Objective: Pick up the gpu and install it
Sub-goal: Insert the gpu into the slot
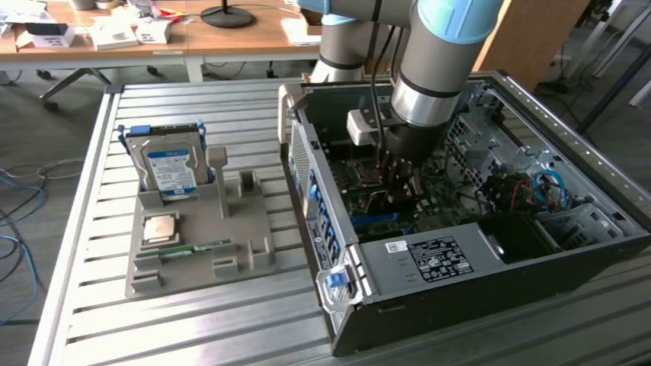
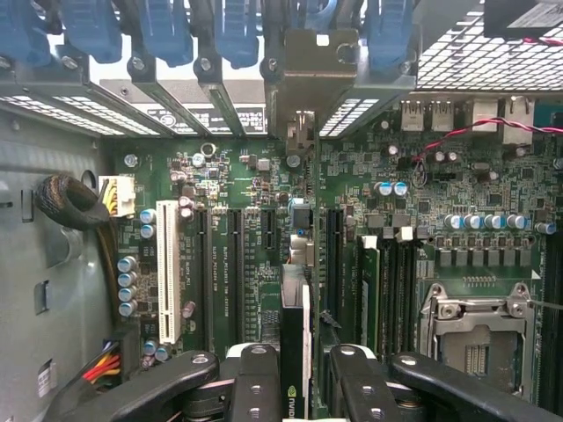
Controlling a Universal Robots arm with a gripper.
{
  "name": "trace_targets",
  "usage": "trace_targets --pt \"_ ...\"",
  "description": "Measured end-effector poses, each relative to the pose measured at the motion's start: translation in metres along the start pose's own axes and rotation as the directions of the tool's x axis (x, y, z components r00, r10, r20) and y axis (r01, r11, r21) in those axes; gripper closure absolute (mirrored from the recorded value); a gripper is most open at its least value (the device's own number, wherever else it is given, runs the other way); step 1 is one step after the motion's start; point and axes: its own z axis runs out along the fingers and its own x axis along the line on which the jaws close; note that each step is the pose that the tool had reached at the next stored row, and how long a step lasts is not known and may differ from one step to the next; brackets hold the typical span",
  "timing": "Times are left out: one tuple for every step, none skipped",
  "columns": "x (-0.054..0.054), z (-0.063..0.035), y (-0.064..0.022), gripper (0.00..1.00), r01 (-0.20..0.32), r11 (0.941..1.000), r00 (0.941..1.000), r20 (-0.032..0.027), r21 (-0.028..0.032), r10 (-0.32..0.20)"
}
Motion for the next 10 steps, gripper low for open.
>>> trace_targets --pt "0.0000 0.0000 0.0001 0.73 0.000 1.0000 1.0000 0.0000 0.0000 0.000" --pt "0.0000 0.0000 0.0003 0.73 0.000 1.0000 1.0000 -0.0001 0.0000 0.000" --pt "-0.0001 0.0000 0.0003 0.73 0.000 1.0000 1.0000 0.0000 0.0000 0.000" --pt "-0.0001 0.0000 0.0003 0.73 0.000 1.0000 1.0000 0.0000 0.0000 0.000" --pt "-0.0001 0.0000 0.0003 0.73 0.000 1.0000 1.0000 -0.0001 -0.0001 0.000" --pt "-0.0001 0.0001 0.0003 0.73 0.000 1.0000 1.0000 -0.0002 -0.0001 0.000" --pt "-0.0001 0.0004 0.0003 0.73 0.000 1.0000 1.0000 -0.0001 0.0000 0.000" --pt "-0.0001 0.0008 0.0004 0.73 0.000 1.0000 1.0000 0.0002 0.0001 0.000" --pt "-0.0001 0.0010 0.0004 0.73 0.000 1.0000 1.0000 0.0000 0.0000 0.000" --pt "0.0000 0.0012 0.0004 0.73 0.000 1.0000 1.0000 -0.0002 -0.0001 0.000"
